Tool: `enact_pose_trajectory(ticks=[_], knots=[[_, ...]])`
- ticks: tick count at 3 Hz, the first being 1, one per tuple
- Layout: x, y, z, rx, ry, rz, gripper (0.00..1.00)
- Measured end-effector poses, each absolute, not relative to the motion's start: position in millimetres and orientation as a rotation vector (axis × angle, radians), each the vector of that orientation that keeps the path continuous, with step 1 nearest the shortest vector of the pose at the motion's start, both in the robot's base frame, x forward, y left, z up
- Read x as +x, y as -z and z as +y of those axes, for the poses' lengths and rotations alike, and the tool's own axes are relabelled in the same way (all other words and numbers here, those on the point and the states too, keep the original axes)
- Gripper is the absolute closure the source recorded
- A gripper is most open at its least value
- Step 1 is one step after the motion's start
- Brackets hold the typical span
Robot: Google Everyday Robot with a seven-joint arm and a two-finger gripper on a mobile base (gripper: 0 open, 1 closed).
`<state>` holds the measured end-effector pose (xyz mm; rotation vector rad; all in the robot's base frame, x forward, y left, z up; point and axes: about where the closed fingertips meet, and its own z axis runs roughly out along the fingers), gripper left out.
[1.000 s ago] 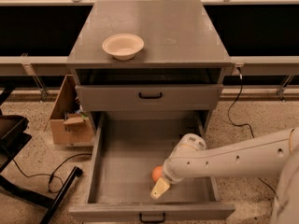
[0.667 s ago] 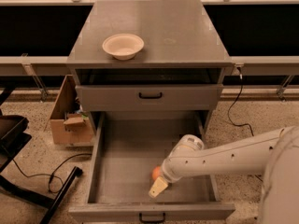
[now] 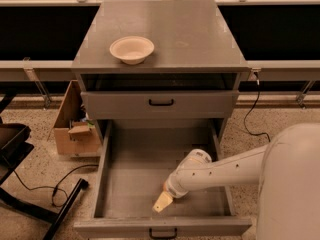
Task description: Pick orange from middle drawer and place on counter
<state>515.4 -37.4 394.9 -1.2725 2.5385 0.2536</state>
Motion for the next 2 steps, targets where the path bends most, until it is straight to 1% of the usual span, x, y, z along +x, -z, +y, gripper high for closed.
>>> enact_pose_trajectory(ticks=[1, 2], knots=[[517.4, -383.3, -32.0, -1.252, -0.283, 2.537, 0.24], [521.6, -374.8, -24.4, -1.240, -0.297, 2.527, 0.55]])
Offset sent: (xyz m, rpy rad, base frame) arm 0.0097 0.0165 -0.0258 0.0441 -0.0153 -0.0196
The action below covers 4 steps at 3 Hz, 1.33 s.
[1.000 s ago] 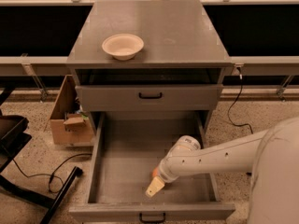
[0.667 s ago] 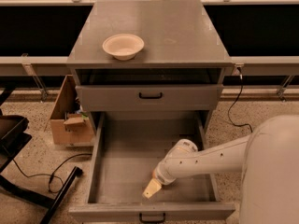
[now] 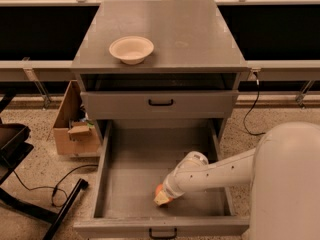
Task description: Pick orange from middle drawer and place on counter
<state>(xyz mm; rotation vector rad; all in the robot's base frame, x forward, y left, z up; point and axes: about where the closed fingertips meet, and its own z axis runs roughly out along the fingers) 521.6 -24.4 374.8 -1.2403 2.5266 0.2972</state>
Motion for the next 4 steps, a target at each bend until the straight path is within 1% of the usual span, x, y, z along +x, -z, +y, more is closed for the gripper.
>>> enact_pose_trajectory(ticks=[1, 2, 3, 4], knots=[[522.8, -370.1, -18.6, -1.234, -0.309, 2.522, 0.78], [522.8, -371.9, -18.6, -1.234, -0.309, 2.522, 0.99], [519.7, -379.1, -17.5, -1.245, -0.297, 2.514, 1.00], [500.9, -431.6, -23.5, -1.264, -0.248, 2.468, 1.00]])
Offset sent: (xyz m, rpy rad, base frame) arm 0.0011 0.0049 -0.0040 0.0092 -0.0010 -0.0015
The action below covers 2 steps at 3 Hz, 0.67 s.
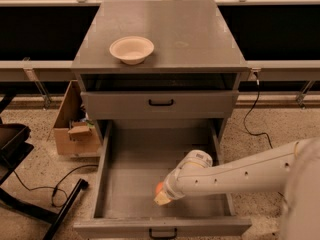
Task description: Pick orange from middle drawer and place on counter
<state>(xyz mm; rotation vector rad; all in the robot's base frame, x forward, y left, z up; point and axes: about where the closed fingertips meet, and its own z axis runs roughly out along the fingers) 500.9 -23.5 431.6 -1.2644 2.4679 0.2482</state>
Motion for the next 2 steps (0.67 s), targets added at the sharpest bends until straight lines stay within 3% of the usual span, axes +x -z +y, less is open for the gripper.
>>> enact_pose_trajectory(ticks=[1, 2], knots=[[481.1, -538.9, -31.1, -1.262, -0.191, 2.334, 1.00], [497.7, -635.1, -48.5, -1.172, -0.119, 2.280, 1.00]])
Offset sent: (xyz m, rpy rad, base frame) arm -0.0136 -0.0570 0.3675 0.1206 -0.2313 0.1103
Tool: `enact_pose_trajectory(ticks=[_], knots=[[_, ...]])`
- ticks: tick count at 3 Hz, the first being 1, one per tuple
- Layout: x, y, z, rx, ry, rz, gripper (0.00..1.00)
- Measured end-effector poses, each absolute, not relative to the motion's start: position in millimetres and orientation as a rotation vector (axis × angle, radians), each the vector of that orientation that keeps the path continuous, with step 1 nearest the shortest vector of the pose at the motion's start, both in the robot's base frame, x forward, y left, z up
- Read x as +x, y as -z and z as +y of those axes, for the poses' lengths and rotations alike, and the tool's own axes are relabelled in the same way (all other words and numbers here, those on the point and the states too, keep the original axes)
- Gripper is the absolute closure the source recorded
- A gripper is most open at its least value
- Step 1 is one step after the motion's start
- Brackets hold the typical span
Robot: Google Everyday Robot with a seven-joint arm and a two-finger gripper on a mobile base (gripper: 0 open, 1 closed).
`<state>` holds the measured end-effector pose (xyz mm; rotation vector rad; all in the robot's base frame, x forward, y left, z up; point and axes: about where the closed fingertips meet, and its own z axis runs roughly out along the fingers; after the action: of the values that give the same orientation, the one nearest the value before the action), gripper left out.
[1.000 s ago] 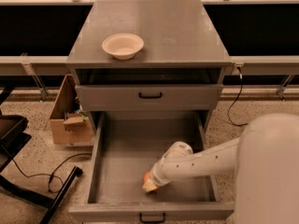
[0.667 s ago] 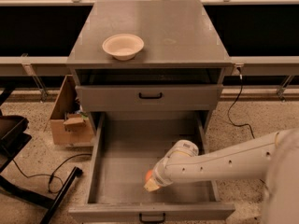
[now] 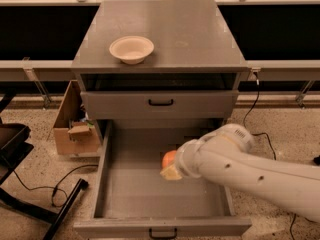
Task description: Pick orange from middle drawer and place on counter
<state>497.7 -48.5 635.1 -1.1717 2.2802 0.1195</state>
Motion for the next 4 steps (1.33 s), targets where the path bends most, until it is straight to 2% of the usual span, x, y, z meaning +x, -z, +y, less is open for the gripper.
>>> enact_pose_trajectory(ticks=[1, 2, 3, 4], knots=[[512.2, -711.9, -82.4, -1.076, -0.203, 2.327, 1.00], [534.8, -756.0, -78.2, -1.178, -0.290, 2.303, 1.00], [567.9, -840.3, -65.6, -1.319, -0.280, 2.259, 1.00], [573.0, -841.4, -68.5, -1.309, -0.274, 2.262, 1.00]])
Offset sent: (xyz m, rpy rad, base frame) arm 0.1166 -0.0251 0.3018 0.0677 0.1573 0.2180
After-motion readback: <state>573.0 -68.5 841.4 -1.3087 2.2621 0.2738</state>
